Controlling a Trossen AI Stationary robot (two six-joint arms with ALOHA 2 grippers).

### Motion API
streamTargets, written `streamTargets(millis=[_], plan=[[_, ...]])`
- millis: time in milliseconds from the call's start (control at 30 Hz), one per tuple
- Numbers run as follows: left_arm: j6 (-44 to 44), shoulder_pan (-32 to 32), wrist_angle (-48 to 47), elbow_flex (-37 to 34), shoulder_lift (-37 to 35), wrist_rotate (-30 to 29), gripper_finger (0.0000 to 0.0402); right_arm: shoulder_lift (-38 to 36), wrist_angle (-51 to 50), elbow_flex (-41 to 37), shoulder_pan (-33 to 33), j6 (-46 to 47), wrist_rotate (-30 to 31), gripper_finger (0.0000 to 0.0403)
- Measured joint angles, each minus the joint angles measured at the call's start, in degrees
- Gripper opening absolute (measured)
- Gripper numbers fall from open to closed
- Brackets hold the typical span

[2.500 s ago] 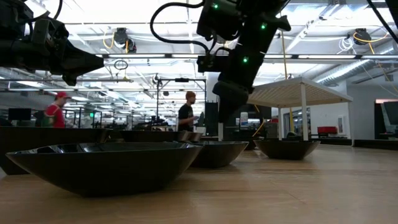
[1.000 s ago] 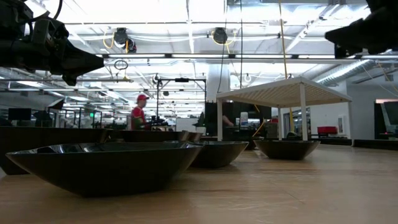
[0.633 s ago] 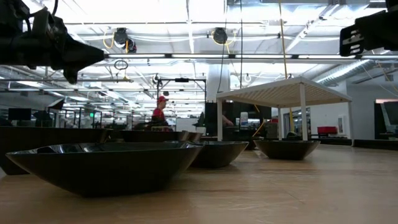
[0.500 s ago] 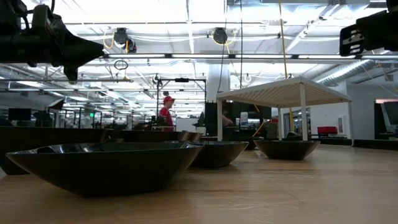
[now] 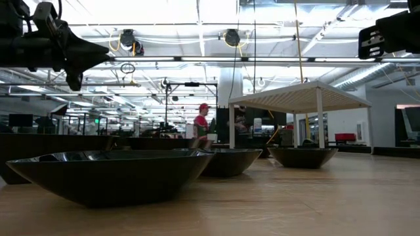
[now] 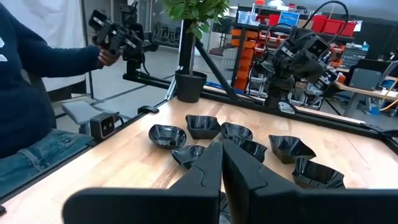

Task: Pick & Place Mini shaped plates
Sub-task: Put the black distorted square plate on the shelf

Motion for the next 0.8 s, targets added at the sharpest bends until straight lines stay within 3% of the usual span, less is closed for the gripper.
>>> streamTargets(millis=[100, 200, 333, 567, 800], plan=[[-4.73, 0.0, -0.59, 0.38, 0.1, -0.05, 0.0077, 0.0, 0.0, 0.02, 0.0, 0.0, 0.0, 0.0], [-3.73, 0.0, -2.5, 2.05, 1.76, -0.06, 0.0087, 0.0, 0.0, 0.02, 0.0, 0.0, 0.0, 0.0], [-0.65, 0.0, -2.95, 5.39, 7.95, -0.12, 0.0132, 0.0, 0.0, 0.04, 0.0, 0.01, 0.0, 0.0], [4.21, 0.0, -9.72, 17.93, 26.19, -0.59, 0.0227, 0.0, 0.0, 0.04, 0.0, 0.02, 0.0, 0.0], [15.29, 0.0, -25.08, 29.41, 48.04, -4.37, 0.0239, 0.02, 0.0, 0.04, 0.0, 0.02, -0.01, 0.0]])
